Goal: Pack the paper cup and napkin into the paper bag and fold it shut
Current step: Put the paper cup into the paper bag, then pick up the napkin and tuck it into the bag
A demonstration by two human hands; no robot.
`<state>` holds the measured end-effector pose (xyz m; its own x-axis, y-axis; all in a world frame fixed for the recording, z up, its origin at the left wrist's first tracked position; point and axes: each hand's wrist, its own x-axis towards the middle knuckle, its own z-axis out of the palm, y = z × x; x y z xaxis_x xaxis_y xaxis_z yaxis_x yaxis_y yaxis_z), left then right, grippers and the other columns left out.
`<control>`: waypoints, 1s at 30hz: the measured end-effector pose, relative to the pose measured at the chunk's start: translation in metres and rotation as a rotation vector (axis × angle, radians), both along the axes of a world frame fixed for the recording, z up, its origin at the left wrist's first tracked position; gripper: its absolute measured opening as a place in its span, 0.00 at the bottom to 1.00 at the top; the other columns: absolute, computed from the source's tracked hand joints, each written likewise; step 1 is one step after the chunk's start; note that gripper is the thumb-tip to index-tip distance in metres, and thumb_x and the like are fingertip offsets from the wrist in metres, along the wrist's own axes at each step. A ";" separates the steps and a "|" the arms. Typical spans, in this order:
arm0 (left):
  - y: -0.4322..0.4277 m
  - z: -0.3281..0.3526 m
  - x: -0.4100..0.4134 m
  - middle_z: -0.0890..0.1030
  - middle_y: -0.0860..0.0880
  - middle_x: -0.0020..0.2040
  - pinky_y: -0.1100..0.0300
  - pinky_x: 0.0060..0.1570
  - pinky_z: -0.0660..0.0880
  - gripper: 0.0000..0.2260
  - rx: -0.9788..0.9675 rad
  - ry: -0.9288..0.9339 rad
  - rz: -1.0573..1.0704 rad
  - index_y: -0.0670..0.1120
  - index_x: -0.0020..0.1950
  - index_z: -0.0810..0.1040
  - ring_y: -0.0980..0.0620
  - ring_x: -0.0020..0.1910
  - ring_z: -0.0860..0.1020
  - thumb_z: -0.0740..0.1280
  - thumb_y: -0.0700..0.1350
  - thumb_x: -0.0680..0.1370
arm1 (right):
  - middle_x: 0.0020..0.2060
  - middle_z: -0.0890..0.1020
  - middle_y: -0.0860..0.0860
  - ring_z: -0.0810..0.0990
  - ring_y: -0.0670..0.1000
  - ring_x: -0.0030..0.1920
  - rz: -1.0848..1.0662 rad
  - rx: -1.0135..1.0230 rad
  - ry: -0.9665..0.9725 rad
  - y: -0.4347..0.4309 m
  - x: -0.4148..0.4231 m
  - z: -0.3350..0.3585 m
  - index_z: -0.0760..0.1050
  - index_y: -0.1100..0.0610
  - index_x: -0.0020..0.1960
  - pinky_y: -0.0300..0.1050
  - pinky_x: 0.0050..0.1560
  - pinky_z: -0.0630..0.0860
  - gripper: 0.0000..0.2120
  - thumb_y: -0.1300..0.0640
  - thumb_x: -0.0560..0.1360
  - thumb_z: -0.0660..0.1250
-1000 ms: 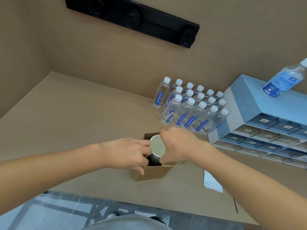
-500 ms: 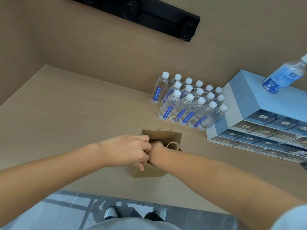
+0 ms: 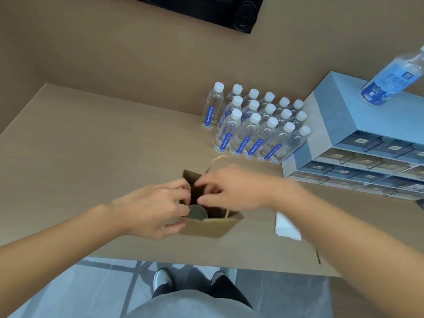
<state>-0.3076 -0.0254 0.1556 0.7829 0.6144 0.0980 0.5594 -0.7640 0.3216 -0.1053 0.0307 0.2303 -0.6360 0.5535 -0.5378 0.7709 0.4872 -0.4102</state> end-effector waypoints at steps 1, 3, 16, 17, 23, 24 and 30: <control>0.000 -0.002 0.000 0.78 0.50 0.46 0.53 0.39 0.80 0.11 -0.006 0.005 0.006 0.47 0.42 0.80 0.50 0.61 0.70 0.64 0.53 0.77 | 0.48 0.86 0.42 0.82 0.42 0.51 -0.102 -0.063 0.147 0.003 0.024 0.020 0.77 0.45 0.59 0.40 0.52 0.78 0.15 0.42 0.76 0.63; 0.000 -0.006 0.002 0.78 0.50 0.47 0.55 0.40 0.79 0.12 -0.007 0.001 0.014 0.47 0.42 0.80 0.51 0.63 0.69 0.63 0.53 0.78 | 0.48 0.87 0.42 0.84 0.42 0.51 -0.327 -0.155 0.406 0.013 0.080 0.041 0.78 0.42 0.58 0.39 0.53 0.81 0.13 0.42 0.75 0.64; 0.011 -0.014 0.024 0.73 0.55 0.48 0.52 0.46 0.79 0.10 0.011 0.010 0.001 0.53 0.41 0.73 0.51 0.63 0.70 0.62 0.55 0.80 | 0.70 0.68 0.56 0.68 0.57 0.69 -0.788 0.073 -0.303 -0.005 0.293 -0.229 0.69 0.52 0.71 0.49 0.69 0.68 0.28 0.64 0.73 0.69; 0.011 -0.013 0.025 0.72 0.55 0.48 0.53 0.45 0.80 0.10 0.014 0.012 0.013 0.53 0.40 0.73 0.51 0.63 0.70 0.62 0.55 0.80 | 0.69 0.67 0.55 0.67 0.57 0.69 -0.803 0.094 -0.306 -0.004 0.293 -0.235 0.68 0.52 0.71 0.50 0.69 0.68 0.29 0.64 0.72 0.69; 0.013 -0.007 0.033 0.75 0.54 0.47 0.53 0.44 0.79 0.10 0.020 0.046 0.032 0.52 0.40 0.74 0.52 0.62 0.71 0.62 0.54 0.79 | 0.56 0.80 0.57 0.77 0.58 0.57 -0.897 0.035 -0.302 0.011 0.276 -0.236 0.74 0.56 0.60 0.49 0.56 0.78 0.18 0.65 0.71 0.65; 0.014 -0.006 0.035 0.75 0.54 0.47 0.53 0.44 0.79 0.10 0.015 0.047 0.034 0.52 0.40 0.74 0.52 0.61 0.71 0.63 0.54 0.79 | 0.53 0.81 0.58 0.80 0.58 0.54 -0.920 -0.030 -0.236 0.012 0.274 -0.232 0.77 0.58 0.57 0.48 0.52 0.79 0.14 0.65 0.71 0.66; 0.012 0.002 0.040 0.77 0.52 0.47 0.52 0.43 0.79 0.10 0.005 0.044 0.041 0.50 0.41 0.76 0.50 0.59 0.73 0.65 0.52 0.79 | 0.53 0.84 0.63 0.83 0.55 0.44 -1.135 -0.398 0.543 0.034 0.230 -0.141 0.78 0.67 0.59 0.49 0.46 0.81 0.15 0.71 0.72 0.70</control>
